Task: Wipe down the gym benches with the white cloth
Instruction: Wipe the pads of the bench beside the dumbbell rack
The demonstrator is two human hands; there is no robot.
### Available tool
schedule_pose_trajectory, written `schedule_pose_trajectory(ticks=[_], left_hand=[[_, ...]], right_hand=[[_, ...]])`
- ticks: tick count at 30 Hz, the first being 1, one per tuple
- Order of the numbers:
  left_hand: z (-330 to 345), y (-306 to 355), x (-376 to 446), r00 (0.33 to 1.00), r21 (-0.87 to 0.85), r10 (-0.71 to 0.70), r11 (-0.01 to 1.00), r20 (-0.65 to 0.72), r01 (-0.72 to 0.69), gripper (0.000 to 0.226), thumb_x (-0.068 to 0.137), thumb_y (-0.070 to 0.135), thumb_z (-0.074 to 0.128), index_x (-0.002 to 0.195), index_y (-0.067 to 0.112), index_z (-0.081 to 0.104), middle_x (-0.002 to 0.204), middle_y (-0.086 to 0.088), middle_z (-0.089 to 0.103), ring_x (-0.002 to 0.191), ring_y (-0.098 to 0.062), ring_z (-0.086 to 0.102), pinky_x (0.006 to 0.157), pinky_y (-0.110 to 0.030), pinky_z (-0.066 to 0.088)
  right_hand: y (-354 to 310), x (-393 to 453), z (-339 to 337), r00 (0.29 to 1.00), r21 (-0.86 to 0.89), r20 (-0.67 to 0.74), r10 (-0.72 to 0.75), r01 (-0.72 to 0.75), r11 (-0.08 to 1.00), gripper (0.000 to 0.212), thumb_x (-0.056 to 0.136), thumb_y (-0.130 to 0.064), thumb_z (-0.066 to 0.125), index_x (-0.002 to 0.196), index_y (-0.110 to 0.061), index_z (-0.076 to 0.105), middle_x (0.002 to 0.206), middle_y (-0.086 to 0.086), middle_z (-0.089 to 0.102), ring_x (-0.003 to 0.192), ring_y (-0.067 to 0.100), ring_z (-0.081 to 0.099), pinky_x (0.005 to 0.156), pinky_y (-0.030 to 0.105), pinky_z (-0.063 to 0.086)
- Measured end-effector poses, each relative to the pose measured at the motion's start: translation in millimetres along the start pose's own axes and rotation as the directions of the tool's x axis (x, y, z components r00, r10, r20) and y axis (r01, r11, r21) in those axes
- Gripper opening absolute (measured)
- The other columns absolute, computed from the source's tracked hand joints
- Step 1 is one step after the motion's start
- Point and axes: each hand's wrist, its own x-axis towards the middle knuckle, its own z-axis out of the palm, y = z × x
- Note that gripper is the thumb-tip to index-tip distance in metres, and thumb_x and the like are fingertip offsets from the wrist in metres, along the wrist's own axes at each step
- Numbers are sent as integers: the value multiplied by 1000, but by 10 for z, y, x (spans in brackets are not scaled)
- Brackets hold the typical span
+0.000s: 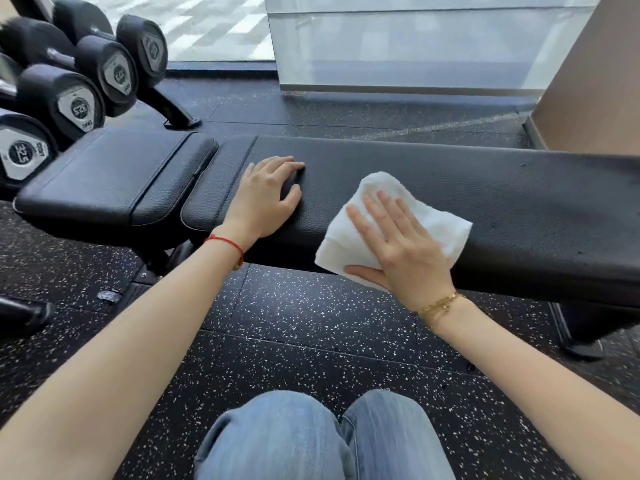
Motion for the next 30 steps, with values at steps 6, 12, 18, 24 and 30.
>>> schedule_pose_trajectory(ticks=[6, 12, 18, 24, 30], left_hand=[[-6, -27, -6, 1000, 6, 6, 1000, 6, -6, 53, 88, 42, 39, 135, 23, 56, 144, -3, 52, 137, -23, 41, 115, -53, 27], [5, 57, 5, 1000, 24, -28, 999, -6, 29, 52, 85, 35, 41, 133, 21, 56, 143, -1, 51, 138, -20, 39, 117, -54, 23], [-5, -15, -14, 1000, 9, 12, 1000, -11, -12, 54, 86, 43, 37, 133, 23, 57, 142, 0, 53, 136, -21, 42, 115, -53, 28], [8, 32, 0, 1000, 20, 4, 1000, -28, -3, 50, 86, 38, 40, 131, 23, 56, 140, 1, 54, 135, -20, 42, 115, -53, 26], [18, 16, 13, 1000, 14, 4, 1000, -24, -4, 50, 84, 40, 39, 129, 24, 56, 137, 2, 55, 134, -20, 43, 114, -53, 29]], right_hand=[[295, -409, -154, 996, -13, -88, -21, 20, 1000, 75, 93, -59, 55, 150, -14, 36, 153, 12, 39, 142, 29, 36, 115, 44, 35], [-67, -82, 12, 986, -161, -138, -94, 71, 984, 85, 79, -63, 67, 146, -16, 45, 146, 14, 48, 134, 35, 45, 115, 43, 29], [-278, 42, 80, 989, -131, -114, -90, 75, 989, 83, 86, -62, 61, 151, -17, 36, 152, 12, 41, 141, 31, 39, 115, 43, 35], [307, -460, -133, 986, -72, -150, 77, -88, 994, 77, 89, -67, 53, 147, -17, 43, 148, 12, 47, 137, 31, 44, 108, 45, 43], [-148, 233, -48, 978, 118, 103, 181, -192, 974, 81, 93, -72, 33, 144, -11, 45, 150, 19, 42, 142, 35, 34, 116, 47, 30]])
